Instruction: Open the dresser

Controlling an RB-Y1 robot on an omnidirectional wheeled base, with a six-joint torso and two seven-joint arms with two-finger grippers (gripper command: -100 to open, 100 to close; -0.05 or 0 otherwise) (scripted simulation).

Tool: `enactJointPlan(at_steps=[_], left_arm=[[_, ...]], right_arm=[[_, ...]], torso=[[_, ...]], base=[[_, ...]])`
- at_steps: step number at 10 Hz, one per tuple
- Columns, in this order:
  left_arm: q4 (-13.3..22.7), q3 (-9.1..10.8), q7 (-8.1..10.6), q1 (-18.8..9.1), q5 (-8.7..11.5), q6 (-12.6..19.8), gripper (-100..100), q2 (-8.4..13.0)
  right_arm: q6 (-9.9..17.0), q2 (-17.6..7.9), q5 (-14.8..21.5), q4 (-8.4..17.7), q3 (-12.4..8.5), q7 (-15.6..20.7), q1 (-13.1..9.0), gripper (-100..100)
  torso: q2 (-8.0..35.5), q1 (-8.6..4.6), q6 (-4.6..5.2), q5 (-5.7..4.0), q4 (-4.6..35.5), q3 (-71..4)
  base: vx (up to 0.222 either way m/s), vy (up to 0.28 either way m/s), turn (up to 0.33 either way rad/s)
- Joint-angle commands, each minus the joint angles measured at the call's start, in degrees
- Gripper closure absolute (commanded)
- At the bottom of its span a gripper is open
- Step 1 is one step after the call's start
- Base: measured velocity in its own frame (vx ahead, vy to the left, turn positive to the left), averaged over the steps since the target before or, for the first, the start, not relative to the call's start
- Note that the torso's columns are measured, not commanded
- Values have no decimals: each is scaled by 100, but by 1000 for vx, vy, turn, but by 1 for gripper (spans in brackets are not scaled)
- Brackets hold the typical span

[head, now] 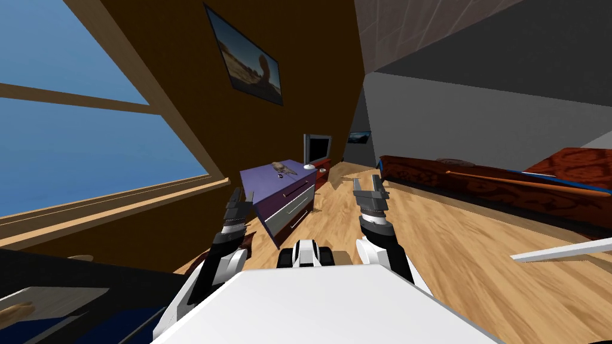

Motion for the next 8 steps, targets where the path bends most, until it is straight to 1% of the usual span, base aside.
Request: enactJointPlan(at_steps=[1,5,8], left_arm=[[357,94,39,-72,111,-53,-100,56],[834,229,89,-164,273,-117,-100,65],[1153,321,122,-226,383,-163,-100,89]], right_arm=[[0,0,0,0,0,0,0,0],[0,0,0,0,0,0,0,0],[0,0,0,0,0,0,-1,0]], torso=[[-2,-3,1,0,-1,-1],[-6,-3,0,-1,-2,-3],[-53,-13,35,29,-43,-22]], base=[[78,-125,75],[83,-109,78],[58,-89,70]])
